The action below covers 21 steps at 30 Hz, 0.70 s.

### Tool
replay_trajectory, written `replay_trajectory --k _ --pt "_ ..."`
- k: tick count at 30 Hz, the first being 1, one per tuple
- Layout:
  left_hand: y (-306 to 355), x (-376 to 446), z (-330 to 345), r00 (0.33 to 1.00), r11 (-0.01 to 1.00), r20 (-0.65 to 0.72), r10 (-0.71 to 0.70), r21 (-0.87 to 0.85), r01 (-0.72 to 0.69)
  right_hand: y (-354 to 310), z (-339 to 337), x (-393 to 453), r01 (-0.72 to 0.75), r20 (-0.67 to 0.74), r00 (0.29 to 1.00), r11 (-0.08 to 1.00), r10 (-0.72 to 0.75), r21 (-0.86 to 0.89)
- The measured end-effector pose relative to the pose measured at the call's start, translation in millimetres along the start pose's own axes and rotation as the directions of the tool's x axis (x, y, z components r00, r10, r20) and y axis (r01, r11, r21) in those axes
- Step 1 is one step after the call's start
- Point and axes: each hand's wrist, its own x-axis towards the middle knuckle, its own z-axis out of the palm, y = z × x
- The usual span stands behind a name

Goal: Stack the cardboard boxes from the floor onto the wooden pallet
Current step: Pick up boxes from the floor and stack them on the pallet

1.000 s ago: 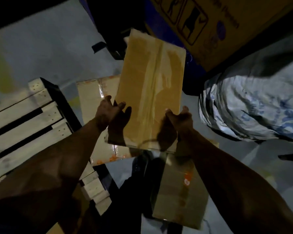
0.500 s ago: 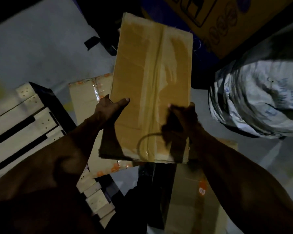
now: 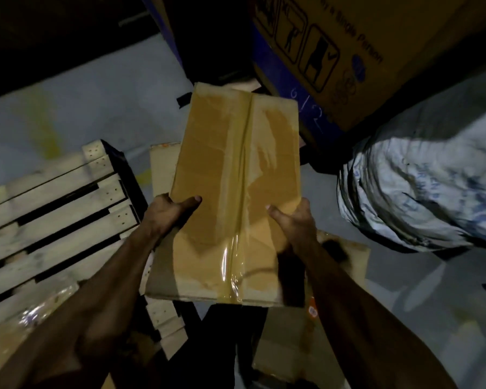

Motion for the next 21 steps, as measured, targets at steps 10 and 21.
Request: replay_trajectory --k 10,21 --pt "-43 -262 -13 0.969 0.984 -0.19 0.157 -0.05 -0.169 49 -104 -171 0.238 0.064 0.97 0.97 -0.234 -0.056" --pt "-122 -550 0 0.875 0.839 -0.465 0.133 -0.417 -0.349 81 -200 -367 0.545 0.181 0.834 0.831 -0.522 -0.111"
